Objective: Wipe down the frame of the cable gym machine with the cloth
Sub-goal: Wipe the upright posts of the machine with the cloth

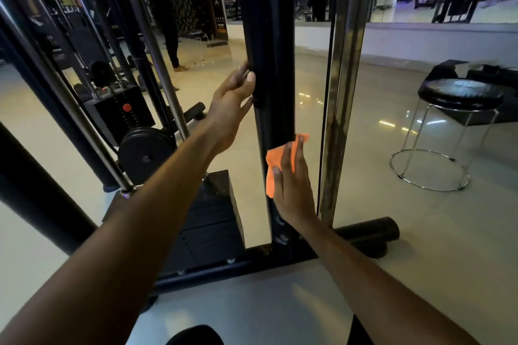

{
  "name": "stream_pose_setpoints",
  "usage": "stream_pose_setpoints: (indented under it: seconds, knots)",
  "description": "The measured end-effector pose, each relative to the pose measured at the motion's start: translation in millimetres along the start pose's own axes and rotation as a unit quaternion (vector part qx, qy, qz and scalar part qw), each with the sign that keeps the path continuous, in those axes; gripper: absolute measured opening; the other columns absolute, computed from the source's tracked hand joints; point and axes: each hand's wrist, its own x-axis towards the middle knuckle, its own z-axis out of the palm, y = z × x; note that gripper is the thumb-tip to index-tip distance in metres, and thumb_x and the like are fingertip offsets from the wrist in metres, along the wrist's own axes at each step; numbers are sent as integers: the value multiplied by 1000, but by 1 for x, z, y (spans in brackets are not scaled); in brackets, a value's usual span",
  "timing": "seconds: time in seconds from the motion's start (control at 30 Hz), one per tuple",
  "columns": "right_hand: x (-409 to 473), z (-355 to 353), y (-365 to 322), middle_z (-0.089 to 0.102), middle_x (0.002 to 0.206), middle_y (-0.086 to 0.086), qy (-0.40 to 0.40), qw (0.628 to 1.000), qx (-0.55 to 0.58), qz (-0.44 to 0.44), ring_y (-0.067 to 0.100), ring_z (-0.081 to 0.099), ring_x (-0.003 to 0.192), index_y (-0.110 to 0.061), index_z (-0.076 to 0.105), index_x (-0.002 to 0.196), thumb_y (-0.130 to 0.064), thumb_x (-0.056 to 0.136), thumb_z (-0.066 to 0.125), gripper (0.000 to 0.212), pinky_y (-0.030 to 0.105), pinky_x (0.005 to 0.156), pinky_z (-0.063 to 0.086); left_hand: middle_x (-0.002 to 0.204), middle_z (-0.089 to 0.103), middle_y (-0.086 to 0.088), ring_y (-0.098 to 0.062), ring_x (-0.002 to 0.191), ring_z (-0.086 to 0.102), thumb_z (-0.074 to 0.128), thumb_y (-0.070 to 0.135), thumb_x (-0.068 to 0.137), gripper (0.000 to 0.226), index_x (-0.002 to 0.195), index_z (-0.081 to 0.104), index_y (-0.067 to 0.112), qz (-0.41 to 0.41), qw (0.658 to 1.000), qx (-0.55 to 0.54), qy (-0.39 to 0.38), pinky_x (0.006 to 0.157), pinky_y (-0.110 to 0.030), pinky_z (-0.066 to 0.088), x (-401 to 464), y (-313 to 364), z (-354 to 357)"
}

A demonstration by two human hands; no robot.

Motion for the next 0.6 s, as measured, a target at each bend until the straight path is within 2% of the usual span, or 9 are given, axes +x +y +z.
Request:
stream_pose_setpoints:
  seconds: [0.07, 0.13, 0.27, 0.33, 0.43, 0.53, 0.6]
  knots:
    - [11, 1, -6, -10, 183, 2, 20, 999, 26, 8, 38, 34, 157, -41, -20, 169, -51, 117, 26, 70, 59, 106, 57, 162, 51, 7, -10, 150, 47, 49, 30, 115, 53, 167, 36, 29, -13, 1000, 4, 1, 125, -35, 39, -7, -20, 2]
    - [44, -5, -26, -10, 182, 0, 69, 996, 51, 11, 37, 28, 161, -38, -15, 171, -53, 117, 25, 69, 63, 112, 51, 161, 53, 4, -12, 149, 49, 54, 34, 113, 56, 166, 38, 25, -27, 1000, 6, 13, 124, -38, 41, -9, -36, 5]
    - [87, -6, -37, -1, 181, 12, 128, 991, 31, -24, 39, 20, 165, -28, 1, 170, -53, 117, 25, 63, 64, 123, 39, 144, 62, 6, -12, 137, 58, 57, 30, 112, 51, 160, 44, 20, -32, 997, -12, 76, 113, -33, 52, -4, -56, 9]
    - [63, 8, -14, 1, 179, 17, 120, 991, -22, -61, 42, 14, 166, -34, -5, 171, -47, 118, 32, 66, 61, 129, 32, 135, 68, 9, -11, 131, 63, 54, 26, 113, 44, 156, 48, 20, -43, 996, -13, 79, 110, -33, 55, -6, -68, 11]
    - [0, 37, 26, 1, 179, 24, 63, 996, -47, -53, 44, 10, 167, -41, -18, 169, -41, 118, 41, 78, 67, 125, 34, 142, 69, 1, -13, 136, 63, 48, 24, 115, 40, 154, 53, 15, -46, 998, -1, 45, 110, -32, 54, -17, -88, 14]
    - [-15, 47, 33, -2, 180, 19, 60, 997, -12, -48, 45, 13, 166, -42, -16, 169, -44, 118, 37, 74, 67, 122, 36, 147, 66, -3, -16, 139, 60, 49, 25, 115, 43, 156, 51, 11, -55, 997, -11, 44, 120, -42, 47, -22, -106, 15]
    - [6, 41, 21, -2, 179, 16, 87, 995, 13, -45, 44, 17, 164, -36, -7, 169, -45, 118, 36, 68, 65, 122, 37, 148, 64, -7, -22, 141, 58, 50, 28, 115, 47, 156, 49, 8, -55, 998, -4, 40, 123, -52, 44, -20, -113, 14]
